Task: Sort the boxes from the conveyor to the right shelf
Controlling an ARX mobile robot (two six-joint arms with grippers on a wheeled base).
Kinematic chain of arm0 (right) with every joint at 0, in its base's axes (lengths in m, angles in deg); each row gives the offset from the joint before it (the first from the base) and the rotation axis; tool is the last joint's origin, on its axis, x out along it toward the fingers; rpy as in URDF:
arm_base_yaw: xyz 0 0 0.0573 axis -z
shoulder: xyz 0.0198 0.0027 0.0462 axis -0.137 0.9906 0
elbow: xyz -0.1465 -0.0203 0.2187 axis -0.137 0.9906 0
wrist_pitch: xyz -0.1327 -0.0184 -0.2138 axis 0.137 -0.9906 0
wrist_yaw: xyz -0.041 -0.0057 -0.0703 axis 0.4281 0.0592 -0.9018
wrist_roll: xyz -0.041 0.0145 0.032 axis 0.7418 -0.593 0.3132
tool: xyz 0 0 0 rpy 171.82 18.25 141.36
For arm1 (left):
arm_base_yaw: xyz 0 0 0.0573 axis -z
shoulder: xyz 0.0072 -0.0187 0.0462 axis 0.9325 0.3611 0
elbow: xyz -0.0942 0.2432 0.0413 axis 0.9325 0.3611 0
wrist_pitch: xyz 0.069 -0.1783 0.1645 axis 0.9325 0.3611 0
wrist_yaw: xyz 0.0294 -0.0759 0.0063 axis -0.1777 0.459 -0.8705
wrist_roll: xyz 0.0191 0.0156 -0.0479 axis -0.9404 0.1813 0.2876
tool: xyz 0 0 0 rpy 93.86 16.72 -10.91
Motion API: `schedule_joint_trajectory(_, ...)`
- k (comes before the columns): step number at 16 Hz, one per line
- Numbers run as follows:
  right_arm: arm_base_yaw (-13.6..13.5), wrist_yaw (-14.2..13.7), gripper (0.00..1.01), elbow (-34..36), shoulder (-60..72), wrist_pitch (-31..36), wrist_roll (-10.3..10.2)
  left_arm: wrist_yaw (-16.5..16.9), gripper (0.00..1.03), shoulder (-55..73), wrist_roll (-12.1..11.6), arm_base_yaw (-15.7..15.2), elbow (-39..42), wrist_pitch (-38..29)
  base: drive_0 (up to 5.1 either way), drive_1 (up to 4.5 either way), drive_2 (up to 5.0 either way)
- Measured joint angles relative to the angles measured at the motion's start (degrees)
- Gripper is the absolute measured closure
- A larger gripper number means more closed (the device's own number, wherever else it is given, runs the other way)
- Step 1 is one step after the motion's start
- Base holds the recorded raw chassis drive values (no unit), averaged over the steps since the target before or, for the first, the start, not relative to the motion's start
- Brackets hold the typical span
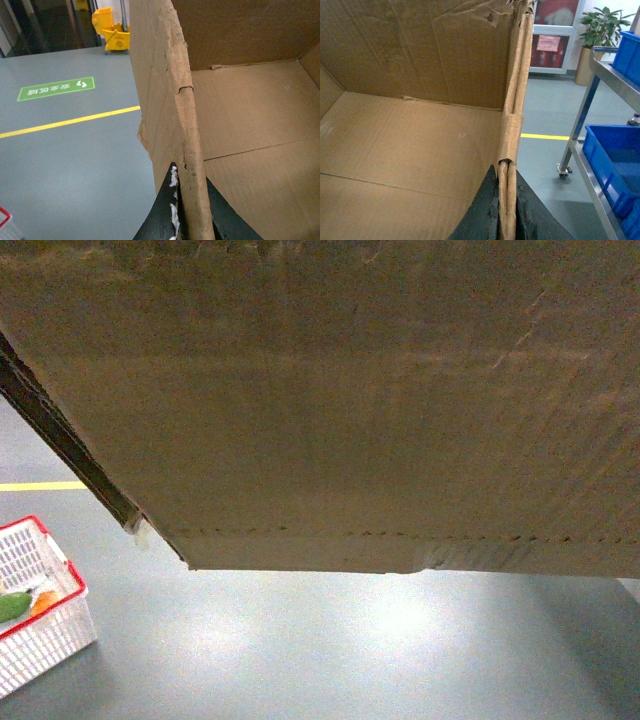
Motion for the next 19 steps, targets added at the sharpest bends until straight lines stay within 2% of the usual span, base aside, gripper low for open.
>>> schedule_joint_trajectory(13,0.00,0.00,0.98,0.00,0.00,-0.13,0.00,0.00,1.00,0.00,0.00,0.00,0.00,0.07,-1.7,-1.85,-1.5)
schedule_joint_trajectory(19,0.02,-0.02,0.98,0.00,0.00,-0.09,0.00,0.02,1.00,0.00,0.00,0.00,0.00,-0.09,-4.7,-3.02,2.9)
